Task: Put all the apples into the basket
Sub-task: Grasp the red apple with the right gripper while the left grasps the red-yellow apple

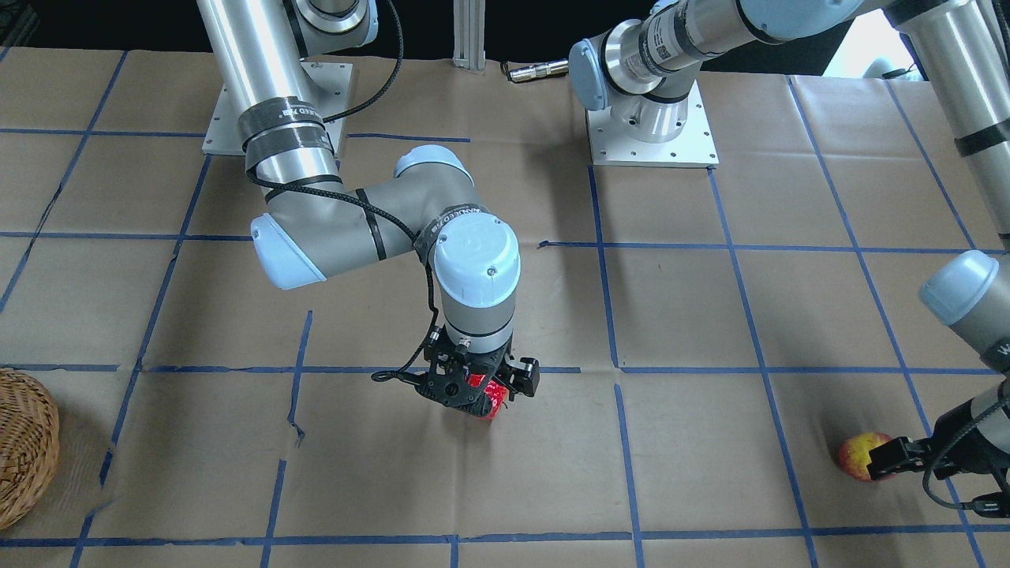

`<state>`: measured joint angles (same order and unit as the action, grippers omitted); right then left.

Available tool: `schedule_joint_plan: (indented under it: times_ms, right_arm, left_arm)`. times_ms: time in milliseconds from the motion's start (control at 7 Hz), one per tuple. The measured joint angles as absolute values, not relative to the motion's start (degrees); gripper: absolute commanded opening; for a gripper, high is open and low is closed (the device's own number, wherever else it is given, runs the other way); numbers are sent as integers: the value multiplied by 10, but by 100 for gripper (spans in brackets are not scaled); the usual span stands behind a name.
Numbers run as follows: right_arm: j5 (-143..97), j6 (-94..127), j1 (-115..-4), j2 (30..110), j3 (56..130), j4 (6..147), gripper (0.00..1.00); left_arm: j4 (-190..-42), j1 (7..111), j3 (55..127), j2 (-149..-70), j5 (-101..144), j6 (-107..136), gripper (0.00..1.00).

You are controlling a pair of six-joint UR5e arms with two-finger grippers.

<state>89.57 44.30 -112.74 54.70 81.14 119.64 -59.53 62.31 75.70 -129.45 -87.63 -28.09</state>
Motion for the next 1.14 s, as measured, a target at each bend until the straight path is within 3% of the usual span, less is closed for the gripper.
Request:
schedule_joint_plan:
  times_ms: [143,286,571,1000,1143]
  right_arm:
    - [901,442,-1128,541,814,1196,98]
    - [906,442,-1128,535,816,1196,80]
    - [910,434,-1127,530,819,1197,24]
    - [911,395,-1120,547,817,1185,19]
    - [911,352,-1102,570,816,1156,17]
  left_arm:
    - [-595,623,759,-1296,-876,-280,98]
    - [-596,622,763,-1296,-876,-280,98]
    - [-601,622,771,-1299,-878,-279,97]
    - [-602,623,779,-1304,-878,-278,36]
    - [-602,624,777,-1304,-879,-274,30]
